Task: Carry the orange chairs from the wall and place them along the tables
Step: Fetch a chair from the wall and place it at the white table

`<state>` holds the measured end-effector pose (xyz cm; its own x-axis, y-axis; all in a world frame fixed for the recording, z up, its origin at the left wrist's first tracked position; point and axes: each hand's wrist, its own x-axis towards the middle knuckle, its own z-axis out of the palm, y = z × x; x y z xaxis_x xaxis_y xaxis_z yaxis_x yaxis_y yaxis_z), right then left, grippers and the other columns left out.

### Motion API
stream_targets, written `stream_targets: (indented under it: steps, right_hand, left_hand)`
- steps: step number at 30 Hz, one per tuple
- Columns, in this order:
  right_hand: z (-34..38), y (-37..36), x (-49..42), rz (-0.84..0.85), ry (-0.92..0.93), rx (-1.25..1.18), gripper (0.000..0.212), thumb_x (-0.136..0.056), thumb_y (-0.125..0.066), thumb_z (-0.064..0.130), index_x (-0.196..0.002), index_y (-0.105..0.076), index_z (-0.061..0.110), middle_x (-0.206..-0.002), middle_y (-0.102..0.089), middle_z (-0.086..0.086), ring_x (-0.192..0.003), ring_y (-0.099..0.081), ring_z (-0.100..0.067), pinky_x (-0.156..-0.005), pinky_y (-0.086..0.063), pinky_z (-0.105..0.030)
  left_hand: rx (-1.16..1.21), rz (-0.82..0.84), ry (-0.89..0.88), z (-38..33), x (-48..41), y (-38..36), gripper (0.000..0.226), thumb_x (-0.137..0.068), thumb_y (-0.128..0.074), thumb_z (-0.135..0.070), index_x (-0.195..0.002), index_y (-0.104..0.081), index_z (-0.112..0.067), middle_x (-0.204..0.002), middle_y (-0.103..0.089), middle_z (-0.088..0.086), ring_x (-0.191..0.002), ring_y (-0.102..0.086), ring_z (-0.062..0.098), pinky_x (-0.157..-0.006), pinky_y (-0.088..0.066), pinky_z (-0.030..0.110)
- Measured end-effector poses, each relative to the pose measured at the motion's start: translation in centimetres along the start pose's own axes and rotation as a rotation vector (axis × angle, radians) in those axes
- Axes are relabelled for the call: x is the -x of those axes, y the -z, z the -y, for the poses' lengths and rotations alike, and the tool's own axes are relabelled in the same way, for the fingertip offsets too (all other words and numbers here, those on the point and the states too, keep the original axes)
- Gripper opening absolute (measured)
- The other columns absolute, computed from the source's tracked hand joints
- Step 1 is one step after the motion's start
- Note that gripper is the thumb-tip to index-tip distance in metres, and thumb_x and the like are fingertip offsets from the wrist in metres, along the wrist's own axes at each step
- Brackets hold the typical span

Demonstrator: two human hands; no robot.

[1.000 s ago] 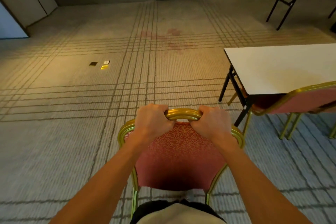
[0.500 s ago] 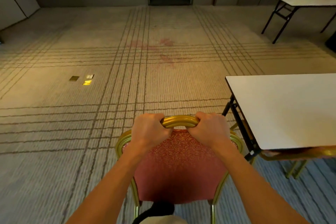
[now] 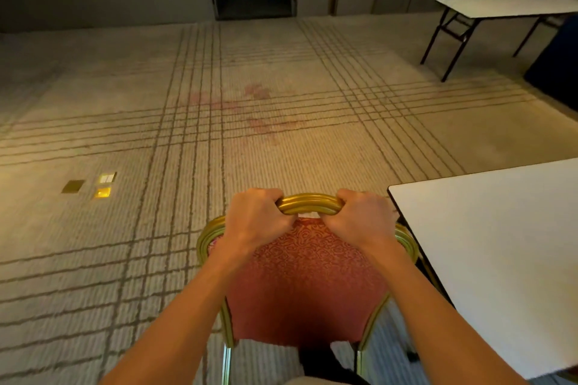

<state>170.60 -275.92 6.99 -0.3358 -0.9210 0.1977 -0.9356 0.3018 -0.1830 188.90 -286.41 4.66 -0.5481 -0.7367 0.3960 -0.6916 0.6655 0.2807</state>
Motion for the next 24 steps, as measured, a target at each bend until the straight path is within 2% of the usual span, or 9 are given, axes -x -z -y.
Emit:
stream_targets:
  steps: [6,10,14,17,24]
  right_hand:
    - [-4.1,-5.5,-13.7,0.004,-0.014,-0.043,0.042,-0.083,-0.061,0.06,-0.085,-0.068,0.019,-0.081,-0.072,-0.008,-0.081,-0.068,-0.032,-0.069,-0.047,-0.035]
    - [-5.9,-6.8,-25.3,-0.032,-0.005,-0.095,0.055,-0.076,-0.044,0.069,-0.078,-0.067,0.018,-0.075,-0.072,-0.008,-0.075,-0.069,-0.034,-0.067,-0.051,-0.038]
    - [-7.4,-6.7,-33.3,-0.033,0.037,-0.084,0.041,-0.081,-0.063,0.058,-0.083,-0.069,0.017,-0.08,-0.073,-0.011,-0.079,-0.069,-0.037,-0.07,-0.052,-0.04]
    - [-8.5,-7.5,-39.4,-0.032,0.032,-0.1,0.035,-0.077,-0.069,0.051,-0.076,-0.068,0.016,-0.072,-0.071,-0.012,-0.072,-0.068,-0.038,-0.065,-0.052,-0.041]
    - [-11.2,-11.3,-57.2,-0.01,0.009,-0.06,0.036,-0.079,-0.068,0.05,-0.069,-0.066,0.016,-0.065,-0.069,-0.01,-0.067,-0.066,-0.036,-0.065,-0.051,-0.039]
  left_hand:
    - [-0.013,0.03,-0.01,3.9,-12.6,-7.4,0.04,-0.069,-0.065,-0.047,-0.055,-0.035,-0.025,-0.053,-0.06,0.004,-0.052,-0.061,0.03,-0.049,-0.031,0.028]
    - [-0.039,-0.036,-0.029,6.4,-23.6,-10.9,0.036,-0.066,-0.067,-0.046,-0.055,-0.04,-0.025,-0.052,-0.06,0.004,-0.051,-0.061,0.029,-0.048,-0.032,0.028]
    - [-0.045,-0.061,0.006,8.1,-30.8,-12.2,0.039,-0.067,-0.067,-0.049,-0.052,-0.046,-0.02,-0.05,-0.06,0.004,-0.049,-0.061,0.032,-0.046,-0.037,0.03]
    - [-0.052,-0.04,0.032,9.4,-36.2,-14.2,0.039,-0.067,-0.069,-0.048,-0.052,-0.05,-0.017,-0.049,-0.059,0.004,-0.048,-0.06,0.032,-0.045,-0.039,0.03]
    - [-0.04,0.026,0.088,15.0,-52.4,-21.3,0.035,-0.069,-0.068,-0.049,-0.056,-0.055,-0.019,-0.053,-0.063,0.004,-0.053,-0.063,0.031,-0.051,-0.045,0.032]
